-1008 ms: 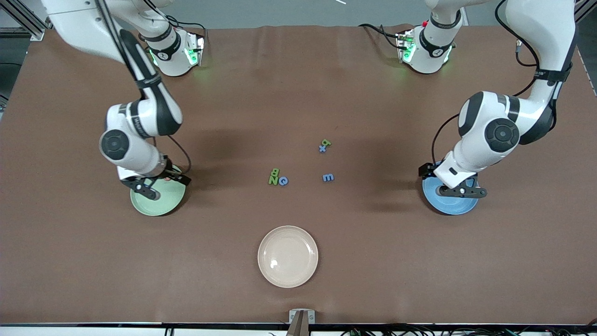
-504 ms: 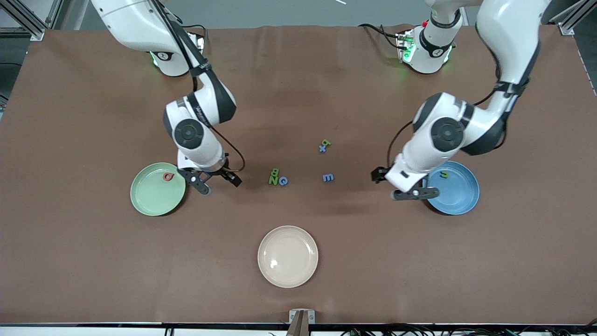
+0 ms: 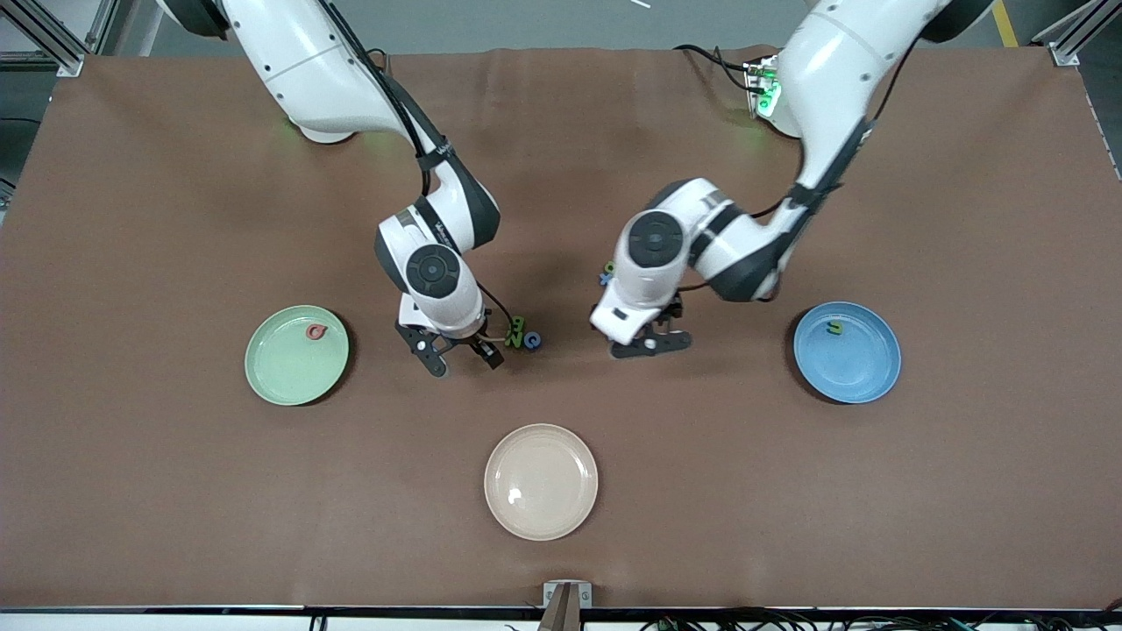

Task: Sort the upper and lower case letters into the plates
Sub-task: 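Move the left gripper to blue m while the right gripper reaches green N, then grasp the blue m with the left gripper while the right gripper grasps N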

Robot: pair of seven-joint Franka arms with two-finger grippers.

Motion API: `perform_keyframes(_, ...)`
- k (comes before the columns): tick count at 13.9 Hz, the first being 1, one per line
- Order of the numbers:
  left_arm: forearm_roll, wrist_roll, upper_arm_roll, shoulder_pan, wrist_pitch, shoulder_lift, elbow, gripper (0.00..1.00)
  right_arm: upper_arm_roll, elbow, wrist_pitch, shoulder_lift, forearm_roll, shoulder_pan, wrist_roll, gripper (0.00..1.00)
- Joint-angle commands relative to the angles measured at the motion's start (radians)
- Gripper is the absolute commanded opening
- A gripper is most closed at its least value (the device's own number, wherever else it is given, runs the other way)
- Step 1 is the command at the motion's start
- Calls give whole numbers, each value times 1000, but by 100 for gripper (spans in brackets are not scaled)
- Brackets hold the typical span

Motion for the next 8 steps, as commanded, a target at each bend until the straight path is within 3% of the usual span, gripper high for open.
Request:
perform_keyframes(1,21,-35,34,-52,-33,86,95,99,-9,56,5,49,-18,13,7,100)
perform_keyframes(8,26,-33,36,-25,57,115,81,96,-9,47,68,64,-30,84,-194,99)
